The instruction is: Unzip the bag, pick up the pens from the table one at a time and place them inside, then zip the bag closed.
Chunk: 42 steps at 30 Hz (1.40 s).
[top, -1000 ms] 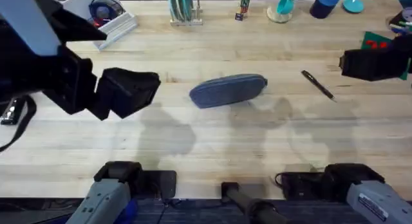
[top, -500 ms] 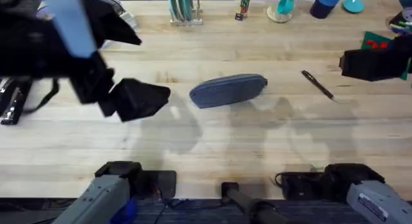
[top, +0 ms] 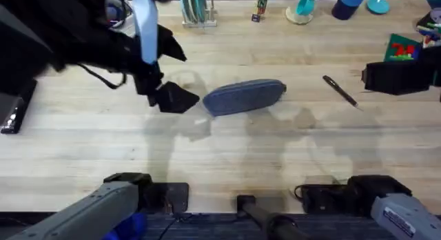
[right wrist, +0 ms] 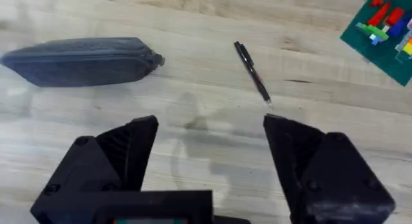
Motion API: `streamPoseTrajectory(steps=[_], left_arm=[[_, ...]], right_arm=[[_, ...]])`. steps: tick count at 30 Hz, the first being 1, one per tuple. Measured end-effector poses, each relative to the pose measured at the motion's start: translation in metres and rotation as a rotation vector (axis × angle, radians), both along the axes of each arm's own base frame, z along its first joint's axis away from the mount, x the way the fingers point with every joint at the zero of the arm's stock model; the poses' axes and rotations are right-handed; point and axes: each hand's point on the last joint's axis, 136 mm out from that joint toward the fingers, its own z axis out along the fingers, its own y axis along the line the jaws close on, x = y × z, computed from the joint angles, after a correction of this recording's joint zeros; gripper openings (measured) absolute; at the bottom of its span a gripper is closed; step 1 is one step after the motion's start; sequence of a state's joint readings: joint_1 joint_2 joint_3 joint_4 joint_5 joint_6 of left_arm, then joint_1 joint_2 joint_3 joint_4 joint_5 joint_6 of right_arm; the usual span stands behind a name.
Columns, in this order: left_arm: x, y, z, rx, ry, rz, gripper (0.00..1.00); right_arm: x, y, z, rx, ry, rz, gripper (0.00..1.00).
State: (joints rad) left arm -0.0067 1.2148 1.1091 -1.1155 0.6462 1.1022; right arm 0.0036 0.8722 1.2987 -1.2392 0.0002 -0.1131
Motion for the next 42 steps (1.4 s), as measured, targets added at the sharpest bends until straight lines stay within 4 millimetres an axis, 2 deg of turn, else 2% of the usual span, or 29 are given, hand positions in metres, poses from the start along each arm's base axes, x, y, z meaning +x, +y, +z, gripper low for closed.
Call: streamPoseTrajectory(steps=[8, 12, 16, 31, 42], left_arm=[[0.001, -0.015, -0.052, -0.106, -0.037, -0.054, 0.995], [-0.004, -0.02, -0.07, -0.144, -0.04, -0.068, 0.994], [-0.008, -0.025, -0.076, -0.181, -0.036, -0.082, 0.994], [0.005, -0.035, -0.116, -0.268, 0.086, -0.098, 0.993], [0.005, -0.036, -0.119, -0.287, 0.104, -0.101, 0.994]], right_arm=[[0.0, 0.0, 0.0, 0.0, -0.001, 0.0, 0.997], [0.0, 0.0, 0.0, 0.0, 0.0, 0.0, 0.997], [0.0, 0.0, 0.0, 0.0, 0.0, 0.0, 0.997], [0.0, 0.0, 0.0, 0.0, 0.0, 0.0, 0.997], [0.0, 0.0, 0.0, 0.0, 0.0, 0.0, 0.997]])
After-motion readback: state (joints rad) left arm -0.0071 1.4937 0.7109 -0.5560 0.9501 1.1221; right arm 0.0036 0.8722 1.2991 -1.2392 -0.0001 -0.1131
